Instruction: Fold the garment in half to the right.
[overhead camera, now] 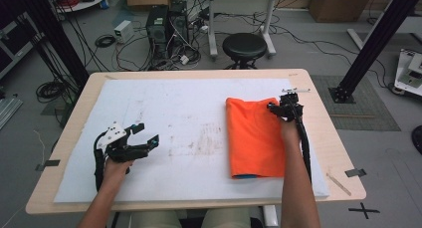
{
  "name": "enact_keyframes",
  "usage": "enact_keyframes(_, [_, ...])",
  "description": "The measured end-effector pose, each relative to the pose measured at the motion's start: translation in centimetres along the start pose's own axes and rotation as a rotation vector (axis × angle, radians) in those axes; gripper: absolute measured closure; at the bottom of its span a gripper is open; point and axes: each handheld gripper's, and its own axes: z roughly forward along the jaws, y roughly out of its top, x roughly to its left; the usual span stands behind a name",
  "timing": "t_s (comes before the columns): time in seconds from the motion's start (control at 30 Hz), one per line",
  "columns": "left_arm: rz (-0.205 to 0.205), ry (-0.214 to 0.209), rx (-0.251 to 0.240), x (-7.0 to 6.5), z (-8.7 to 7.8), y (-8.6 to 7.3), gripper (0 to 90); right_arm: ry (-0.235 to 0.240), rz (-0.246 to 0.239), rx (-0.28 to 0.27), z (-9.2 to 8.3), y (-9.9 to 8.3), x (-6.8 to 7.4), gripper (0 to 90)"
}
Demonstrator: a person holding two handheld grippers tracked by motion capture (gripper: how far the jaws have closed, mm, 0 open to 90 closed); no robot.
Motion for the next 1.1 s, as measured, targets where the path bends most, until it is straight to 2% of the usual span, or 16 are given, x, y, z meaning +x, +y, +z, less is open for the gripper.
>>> enact_keyframes(0.07, [-0.003,0.01,-0.004,0.3,-0.1,0.1,20.7,0.0,0.025,-0.006,0.3,-0.1,-0.1,55.8])
enact_keyframes(0.17, [-0.019,0.023,-0.008,0.8,-0.1,0.1,20.7,-0.002,0.012,-0.001,0.9,-0.1,-0.2,63.3])
enact_keyframes(0.2, [-0.022,0.025,-0.006,0.9,0.0,0.1,20.8,-0.001,0.008,0.008,1.1,0.0,-0.3,67.7])
enact_keyframes(0.27, [-0.025,0.029,-0.004,1.0,0.2,0.2,20.8,0.023,-0.002,0.006,1.2,0.0,-0.4,84.9])
enact_keyframes(0.3, [-0.025,0.029,-0.005,1.1,0.3,0.2,20.7,0.021,-0.017,-0.004,1.1,0.0,-0.4,88.1])
enact_keyframes(0.37, [-0.02,0.03,-0.006,1.1,0.4,0.4,20.8,0.018,-0.029,-0.027,0.9,0.2,-0.5,88.8])
enact_keyframes(0.47, [-0.024,0.034,-0.012,1.2,0.5,0.5,20.8,-0.044,-0.038,-0.025,0.4,0.2,-0.8,89.1])
enact_keyframes(0.53, [-0.032,0.036,-0.012,1.3,0.6,0.6,20.8,-0.091,-0.038,-0.027,0.1,0.1,-1.1,89.1])
enact_keyframes(0.6, [-0.032,0.039,-0.012,1.4,0.6,0.6,20.8,-0.074,-0.013,-0.003,0.2,-0.1,-1.5,88.4])
enact_keyframes(0.63, [-0.036,0.036,-0.012,1.4,0.6,0.6,20.7,-0.059,-0.016,0.016,0.5,-0.2,-1.7,85.2])
enact_keyframes(0.67, [-0.036,0.035,-0.012,1.3,0.6,0.6,20.8,-0.067,-0.016,0.012,0.5,-0.2,-1.6,76.1])
enact_keyframes(0.7, [-0.036,0.034,-0.012,1.3,0.6,0.6,20.8,-0.067,0.006,-0.005,0.3,-0.3,-1.6,70.0])
enact_keyframes(0.77, [-0.036,0.032,-0.01,1.4,0.7,0.6,20.8,-0.048,0.034,-0.037,-0.1,-0.1,-1.5,66.0])
enact_keyframes(0.87, [-0.042,0.032,-0.012,1.4,0.8,0.6,20.8,-0.073,-0.01,-0.083,-1.2,0.3,-1.0,60.0])
enact_keyframes(1.0, [-0.048,0.028,-0.014,1.3,0.9,0.6,20.8,-0.065,-0.032,-0.133,-2.3,0.7,-0.6,56.1])
enact_keyframes(1.1, [-0.046,0.021,-0.011,1.2,1.2,0.5,20.7,0.009,-0.022,-0.114,-2.3,0.6,-0.5,55.5])
